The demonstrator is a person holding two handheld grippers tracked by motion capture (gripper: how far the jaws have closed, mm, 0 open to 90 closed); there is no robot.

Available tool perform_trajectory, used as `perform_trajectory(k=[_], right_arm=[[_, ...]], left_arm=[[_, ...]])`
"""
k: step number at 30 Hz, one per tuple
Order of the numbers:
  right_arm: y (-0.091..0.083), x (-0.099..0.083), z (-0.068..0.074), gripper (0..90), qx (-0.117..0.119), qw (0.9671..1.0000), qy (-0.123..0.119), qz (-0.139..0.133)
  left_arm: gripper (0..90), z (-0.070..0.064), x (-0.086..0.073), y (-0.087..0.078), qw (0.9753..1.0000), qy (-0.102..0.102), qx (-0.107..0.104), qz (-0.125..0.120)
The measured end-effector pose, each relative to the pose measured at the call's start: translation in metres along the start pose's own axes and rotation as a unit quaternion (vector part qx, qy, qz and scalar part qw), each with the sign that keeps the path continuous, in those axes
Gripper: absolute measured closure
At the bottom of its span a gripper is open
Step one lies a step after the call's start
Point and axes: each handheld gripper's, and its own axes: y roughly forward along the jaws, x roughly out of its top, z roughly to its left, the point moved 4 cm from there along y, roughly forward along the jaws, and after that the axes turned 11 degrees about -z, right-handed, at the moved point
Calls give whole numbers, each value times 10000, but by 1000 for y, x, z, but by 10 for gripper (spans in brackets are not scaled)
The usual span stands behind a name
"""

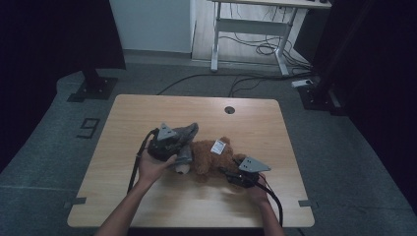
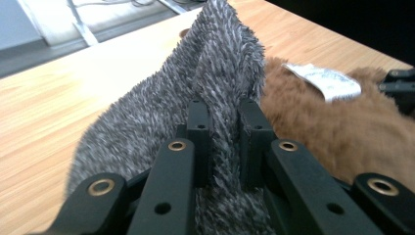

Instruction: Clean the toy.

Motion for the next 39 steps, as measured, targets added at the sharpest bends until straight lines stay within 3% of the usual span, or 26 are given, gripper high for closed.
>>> perform_trajectory(k=[3,8,11,14,17,19,22,24,26,30,32,36,39], right_arm=[[0,1,1,450,-78,9999,-77,-12],[-2,9,4,300,-404,9992,31,-10],[-11,20,2,266,-518,9980,293,-197],[-25,29,-4,197,-706,9961,424,-317],[-38,28,-15,150,-959,9932,586,-286],[-44,22,-21,114,-982,9922,750,-149],[-47,13,-21,149,-826,9922,928,37],[-47,11,-15,272,-594,9945,852,112],[-46,10,-11,320,-479,9951,837,236],[-49,5,-13,327,-415,9917,1135,430],[-50,3,-12,419,-334,9914,1171,471],[-50,5,-11,531,-301,9923,1125,427],[-49,6,-11,568,-362,9938,987,370]], left_arm=[[785,2,-14,17,9989,-247,-211,341],[793,3,-29,13,9992,-303,-200,160],[796,2,-36,8,9994,-285,-178,122],[797,0,-41,5,9996,-215,-177,62],[798,-2,-46,0,9995,-257,-193,-15],[798,-3,-49,-3,9992,-318,-237,-58],[798,-5,-51,-5,9992,-308,-226,-80],[798,-6,-51,-6,9994,-279,-211,-76],[798,-6,-51,-6,9994,-274,-182,-84],[798,-7,-51,-6,9995,-259,-148,-100],[797,-8,-50,-6,9995,-257,-148,-93],[789,-10,-40,-11,9994,-284,-184,-75],[782,-18,-24,-14,9995,-150,-262,-86]])
